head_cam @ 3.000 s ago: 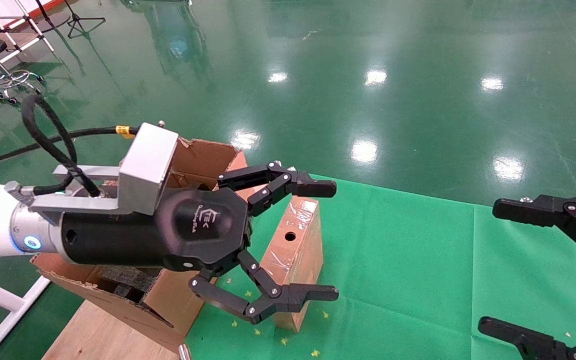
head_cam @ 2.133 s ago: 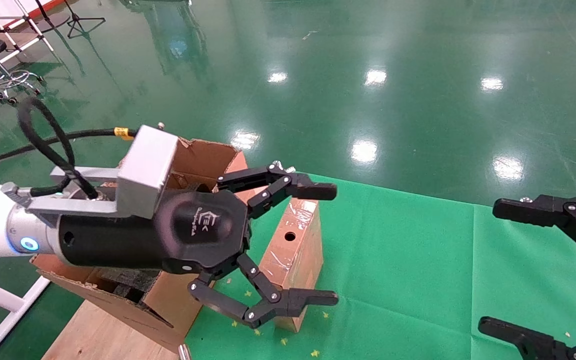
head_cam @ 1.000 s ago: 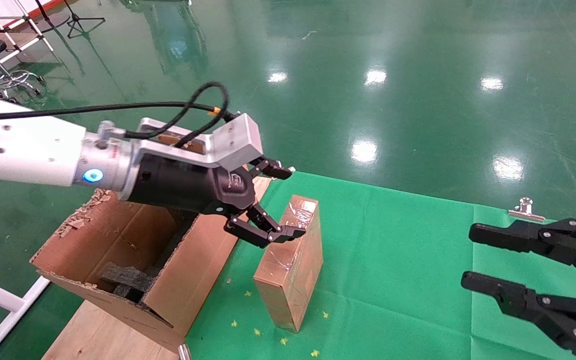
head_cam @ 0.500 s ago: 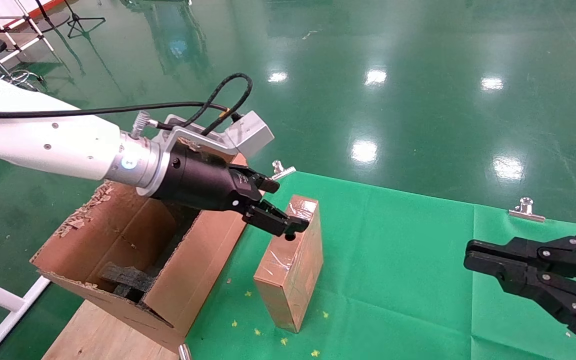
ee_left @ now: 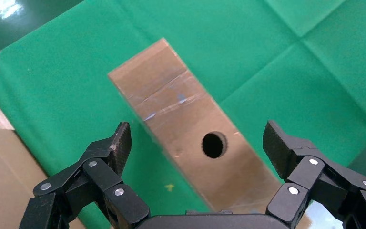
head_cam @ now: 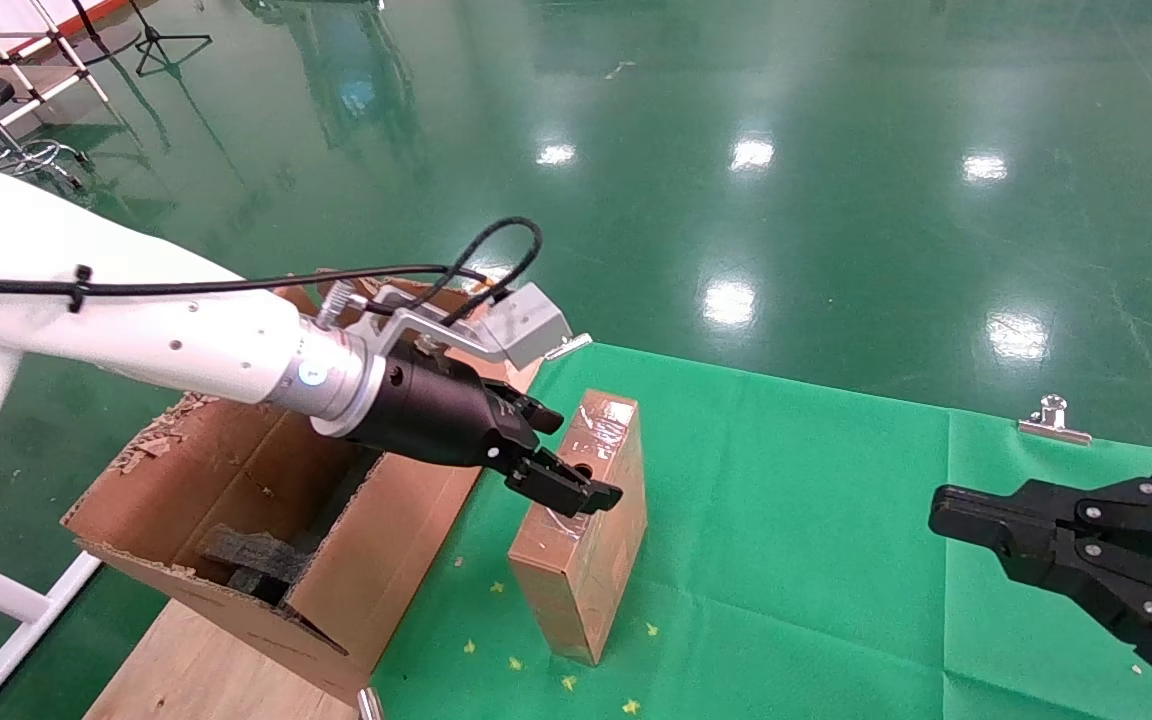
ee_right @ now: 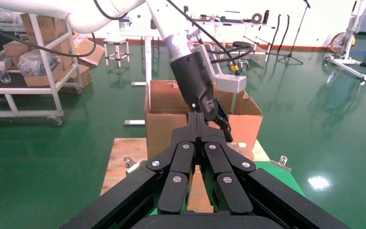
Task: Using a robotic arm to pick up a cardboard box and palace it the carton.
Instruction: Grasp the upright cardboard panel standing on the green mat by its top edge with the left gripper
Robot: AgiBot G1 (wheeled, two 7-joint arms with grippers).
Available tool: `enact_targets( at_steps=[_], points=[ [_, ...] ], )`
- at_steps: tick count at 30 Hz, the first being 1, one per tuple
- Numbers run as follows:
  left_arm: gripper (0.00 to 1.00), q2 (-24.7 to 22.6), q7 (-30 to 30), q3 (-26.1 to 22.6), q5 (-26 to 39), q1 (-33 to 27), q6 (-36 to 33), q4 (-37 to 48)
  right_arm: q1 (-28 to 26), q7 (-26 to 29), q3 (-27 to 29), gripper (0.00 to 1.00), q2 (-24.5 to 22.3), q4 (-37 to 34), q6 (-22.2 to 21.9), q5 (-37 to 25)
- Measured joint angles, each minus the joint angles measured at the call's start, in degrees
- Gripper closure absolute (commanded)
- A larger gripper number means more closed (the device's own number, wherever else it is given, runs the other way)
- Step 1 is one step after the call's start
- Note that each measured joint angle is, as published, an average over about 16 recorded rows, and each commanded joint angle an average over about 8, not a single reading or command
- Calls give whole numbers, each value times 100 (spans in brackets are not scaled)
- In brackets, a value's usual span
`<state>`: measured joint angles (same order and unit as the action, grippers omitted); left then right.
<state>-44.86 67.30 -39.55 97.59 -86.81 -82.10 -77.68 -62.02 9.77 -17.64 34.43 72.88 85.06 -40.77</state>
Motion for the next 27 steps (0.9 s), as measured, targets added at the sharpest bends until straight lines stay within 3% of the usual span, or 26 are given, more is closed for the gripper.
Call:
enact_targets(
  at_steps=[7,8,11,13,15,16,19,21,27],
  points=[
    [0,-86,-132,-114,157,58,25,-9,0,-1,-1,99,-1,0,-1,1],
    [0,-97,-154,-129,179,63,28,-9,0,-1,-1,94,-1,0,-1,1],
    [0,-123,-218,-167,230,76,33,-9,0,-1,-2,56,-1,-1,-1,1],
    [17,-135,-257,-186,259,76,32,-10,0,-1,-2,31,-1,-1,-2,2],
    [42,-144,-290,-202,283,72,29,-10,0,-2,-2,7,-1,-1,-2,2],
    [54,-148,-303,-208,293,68,27,-9,0,-2,-2,0,-1,-1,-2,2],
    [92,-154,-325,-219,312,62,26,-7,0,-2,-2,0,-1,-1,-2,2],
    [100,-157,-330,-223,317,60,26,-6,0,-2,-2,0,-1,-2,-2,2],
    [100,-150,-316,-215,306,57,22,-5,0,-2,-2,0,-2,-2,-2,2]
  ],
)
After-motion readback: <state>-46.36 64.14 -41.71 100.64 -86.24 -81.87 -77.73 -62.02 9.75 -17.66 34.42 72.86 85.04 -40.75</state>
